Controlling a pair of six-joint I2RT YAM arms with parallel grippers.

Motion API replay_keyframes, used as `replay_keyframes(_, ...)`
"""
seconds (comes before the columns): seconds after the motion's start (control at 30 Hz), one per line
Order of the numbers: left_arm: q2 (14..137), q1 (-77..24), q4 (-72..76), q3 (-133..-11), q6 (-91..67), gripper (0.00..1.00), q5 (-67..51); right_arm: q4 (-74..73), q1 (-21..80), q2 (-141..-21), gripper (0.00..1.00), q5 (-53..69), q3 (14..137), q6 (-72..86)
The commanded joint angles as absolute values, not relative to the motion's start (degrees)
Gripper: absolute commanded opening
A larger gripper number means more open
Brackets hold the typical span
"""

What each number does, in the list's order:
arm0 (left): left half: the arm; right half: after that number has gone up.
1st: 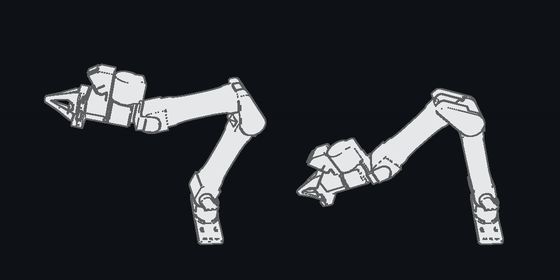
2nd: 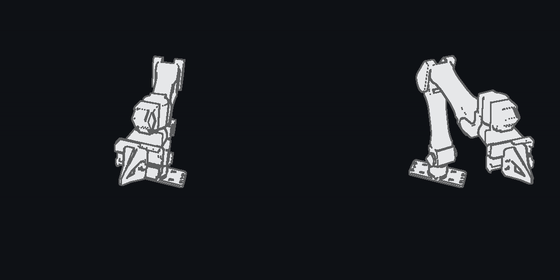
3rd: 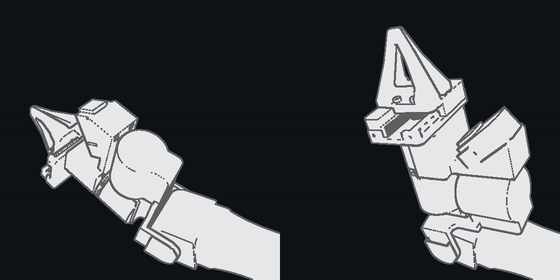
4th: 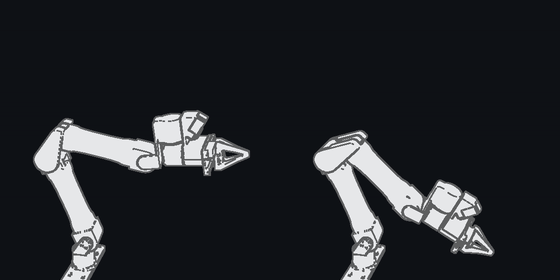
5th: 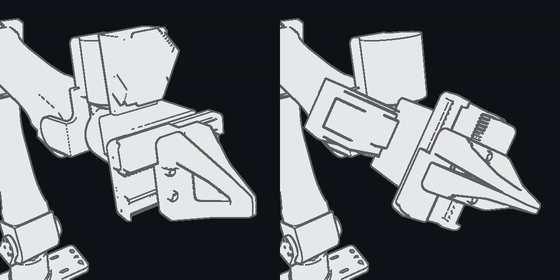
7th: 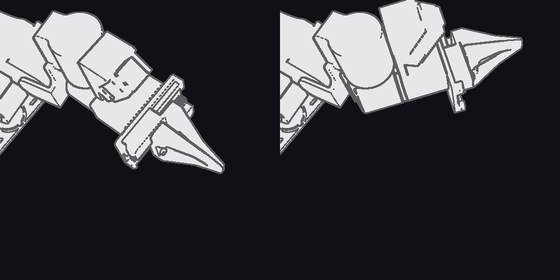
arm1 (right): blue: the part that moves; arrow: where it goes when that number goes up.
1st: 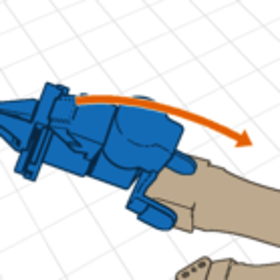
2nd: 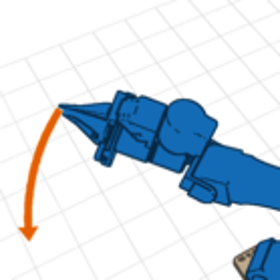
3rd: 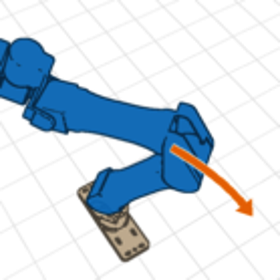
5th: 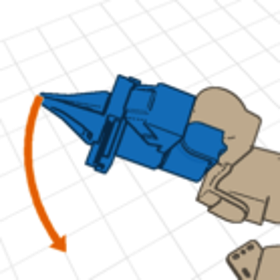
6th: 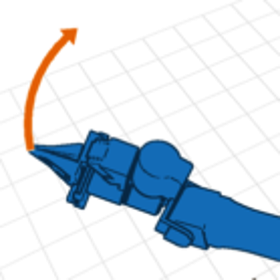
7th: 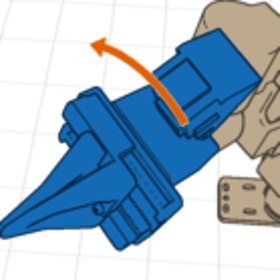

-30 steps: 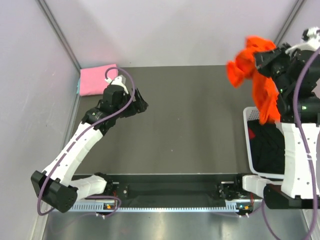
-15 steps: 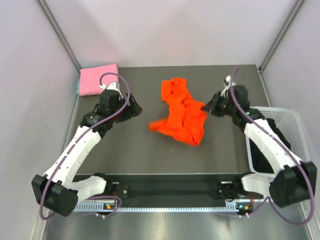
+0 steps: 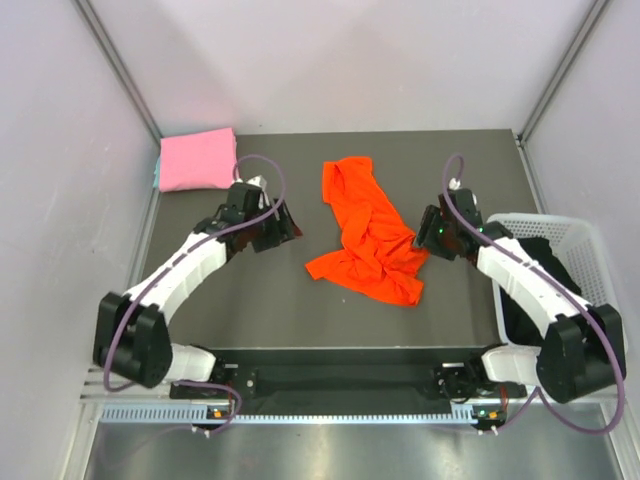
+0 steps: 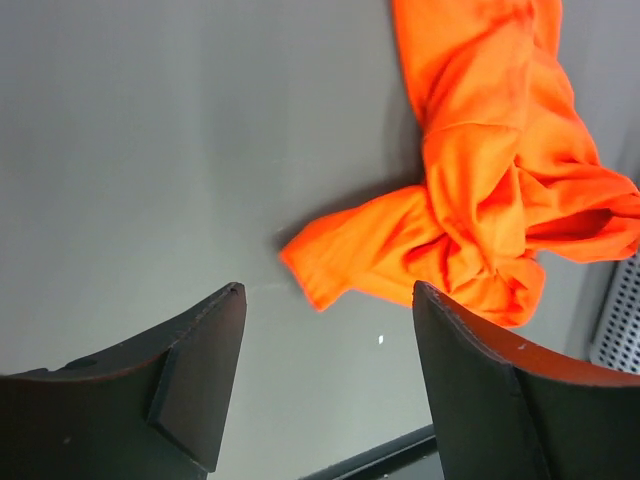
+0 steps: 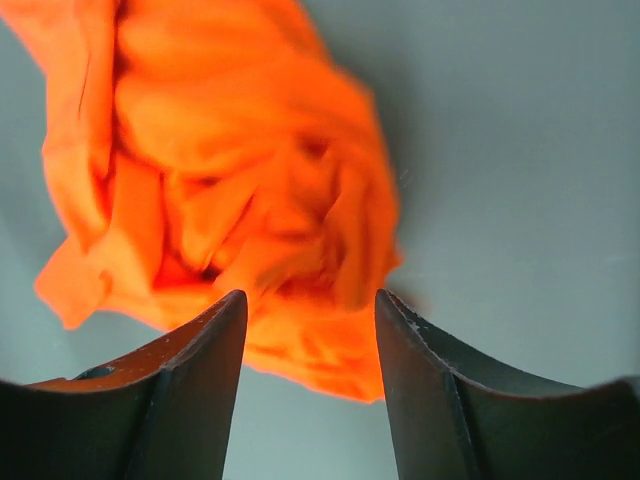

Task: Fold and stack the t-shirts
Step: Move the tshirt to the center of the board, then flatten the tshirt out

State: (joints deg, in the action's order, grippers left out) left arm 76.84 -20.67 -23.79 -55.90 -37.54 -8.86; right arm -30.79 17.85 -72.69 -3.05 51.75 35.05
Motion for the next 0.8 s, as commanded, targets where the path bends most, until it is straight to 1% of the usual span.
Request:
replay_keyframes(0.0, 84.78, -21.70, -14.59, -56.24, -36.39, 0.72, -16.96, -29.01, 21.97, -70.14, 0.55, -3.25, 47.99, 42.00)
replay_keyframes(0.1, 90.85, -26.00, -19.40, -59.92, -33.93, 0.70, -12.06, -28.21, 24.08, -70.40, 0.55, -1.68, 46.15, 42.62)
replay_keyframes(0.13, 92.01, -28.02, -20.47, -60.55, -33.49, 0.70, -8.73, -28.04, 24.17, -70.75, 0.56, 1.64, 45.97, 42.45)
replay_keyframes(0.23, 93.78, -29.44, -20.66, -60.04, -33.66, 0.72, -7.12, -28.91, 24.87, -71.45, 0.56, 3.86, 46.49, 41.58)
replay_keyframes(0.37, 94.39, -29.44, -16.44, -56.96, -33.84, 0.75, -7.81, -30.06, 25.49, -70.58, 0.56, 1.15, 44.57, 40.17)
replay_keyframes(0.53, 98.17, -31.37, -13.89, -56.69, -32.08, 0.75, -9.05, -28.31, 25.49, -69.87, 0.57, -2.46, 40.00, 38.23)
replay_keyframes(0.63, 99.66, -32.34, -11.43, -56.16, -32.43, 0.75, -9.40, -26.37, 25.49, -70.48, 0.56, -1.93, 38.06, 37.53)
replay_keyframes(0.77, 103.09, -32.61, -9.67, -56.86, -32.61, 0.72, -10.46, -24.70, 25.49, -72.16, 0.56, -2.02, 37.27, 36.57)
